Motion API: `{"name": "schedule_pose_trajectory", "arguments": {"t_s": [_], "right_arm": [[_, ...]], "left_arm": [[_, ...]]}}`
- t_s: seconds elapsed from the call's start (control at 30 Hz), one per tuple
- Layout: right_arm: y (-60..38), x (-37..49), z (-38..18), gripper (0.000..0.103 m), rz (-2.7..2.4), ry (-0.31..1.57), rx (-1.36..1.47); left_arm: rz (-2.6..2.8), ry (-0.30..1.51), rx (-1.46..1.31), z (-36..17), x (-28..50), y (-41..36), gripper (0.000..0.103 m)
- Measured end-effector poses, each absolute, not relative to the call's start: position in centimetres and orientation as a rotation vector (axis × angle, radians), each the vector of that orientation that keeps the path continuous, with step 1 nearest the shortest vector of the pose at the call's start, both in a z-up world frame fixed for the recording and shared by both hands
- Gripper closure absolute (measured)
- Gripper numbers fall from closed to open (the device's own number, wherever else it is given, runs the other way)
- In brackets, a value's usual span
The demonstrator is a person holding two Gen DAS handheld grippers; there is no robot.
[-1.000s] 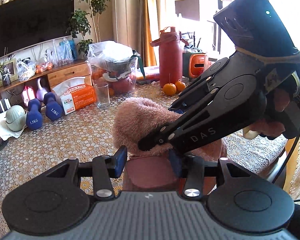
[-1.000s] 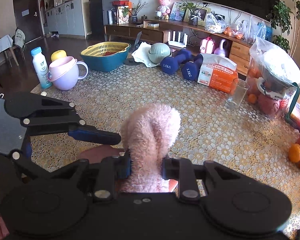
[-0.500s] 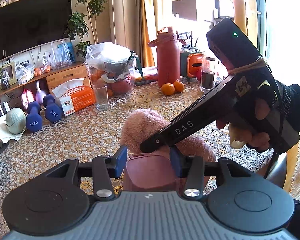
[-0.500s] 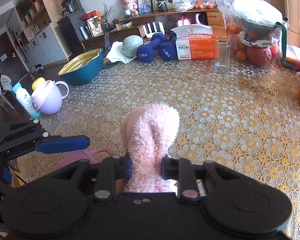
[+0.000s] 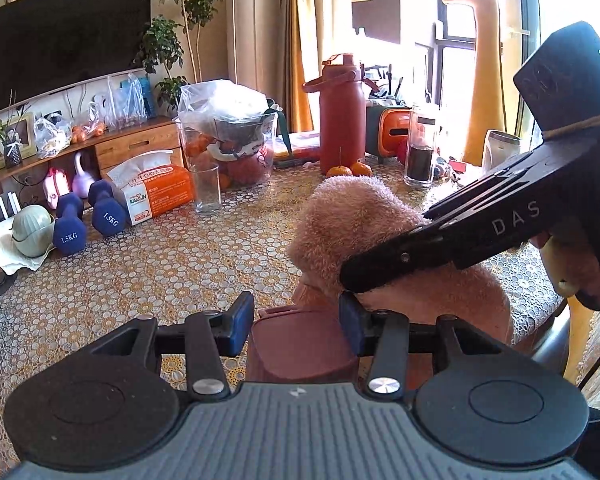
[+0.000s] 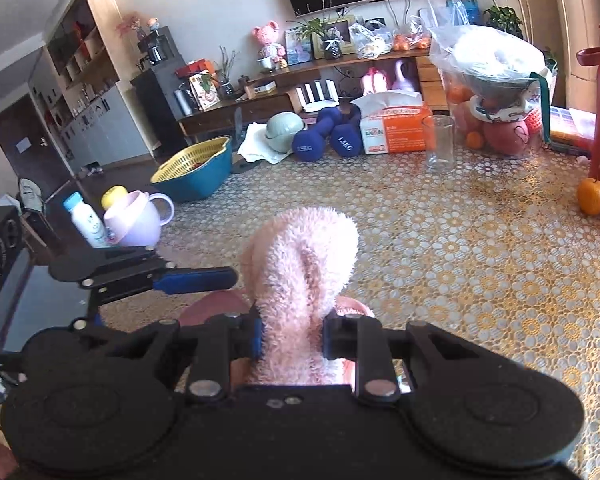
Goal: Organize objects
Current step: 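Wipe the cup's rim with the towel in the right tool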
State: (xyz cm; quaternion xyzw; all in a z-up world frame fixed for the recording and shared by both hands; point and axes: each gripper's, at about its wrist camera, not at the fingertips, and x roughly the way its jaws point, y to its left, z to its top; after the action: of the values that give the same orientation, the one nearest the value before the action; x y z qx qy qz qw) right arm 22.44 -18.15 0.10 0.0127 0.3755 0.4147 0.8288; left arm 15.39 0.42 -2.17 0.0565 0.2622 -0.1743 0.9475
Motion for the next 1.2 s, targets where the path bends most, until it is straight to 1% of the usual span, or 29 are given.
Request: {"name": "schedule_pose_trajectory", "arguments": {"t_s": [0.07, 0.27, 0.5, 0.63, 0.83, 0.93, 1.0, 1.07, 1.13, 1.2], "right_arm": [[-18.3, 22.4, -0.2, 0.079, 0.876, 0.796, 0.06], [-18.8, 24.1, -2.8, 0.079, 0.852, 0.894, 0.211], [-18.3, 24.7, -5.6, 0.079, 0.852, 0.961, 0.301], [-17.5, 24.6, -6.8, 0.079, 0.856, 0.992, 0.267], [-15.7, 23.1, -5.3, 0.079, 0.832, 0.922, 0.058], [-15.6, 22.7, -4.9, 0.079, 0.825, 0.915, 0.052], [-15.5, 22.5, -4.9, 0.079, 0.823, 0.909, 0.056], [-15.6, 22.5, -4.9, 0.079, 0.821, 0.904, 0.061], [-15.8, 22.5, -4.7, 0.079, 0.819, 0.897, 0.072], [-16.3, 22.5, -4.2, 0.079, 0.818, 0.883, 0.081]], "left_arm": [[-0.355, 0.536, 0.108, -2.2, 15.5, 0.6, 0.057], [-0.359, 0.53, 0.112, -2.2, 15.4, 0.6, 0.057], [-0.35, 0.539, 0.099, -2.4, 15.7, 1.2, 0.057], [-0.342, 0.555, 0.088, -2.9, 15.7, 1.6, 0.057], [-0.332, 0.555, 0.081, -3.0, 15.3, 1.8, 0.057], [-0.333, 0.545, 0.079, -2.7, 14.6, 1.9, 0.057], [-0.319, 0.537, 0.096, -2.5, 14.1, 1.9, 0.05], [-0.303, 0.535, 0.096, -2.4, 13.6, 2.1, 0.036], [-0.296, 0.539, 0.082, -2.5, 13.2, 2.4, 0.033], [-0.3, 0.546, 0.083, -2.8, 12.8, 2.4, 0.033]]}}
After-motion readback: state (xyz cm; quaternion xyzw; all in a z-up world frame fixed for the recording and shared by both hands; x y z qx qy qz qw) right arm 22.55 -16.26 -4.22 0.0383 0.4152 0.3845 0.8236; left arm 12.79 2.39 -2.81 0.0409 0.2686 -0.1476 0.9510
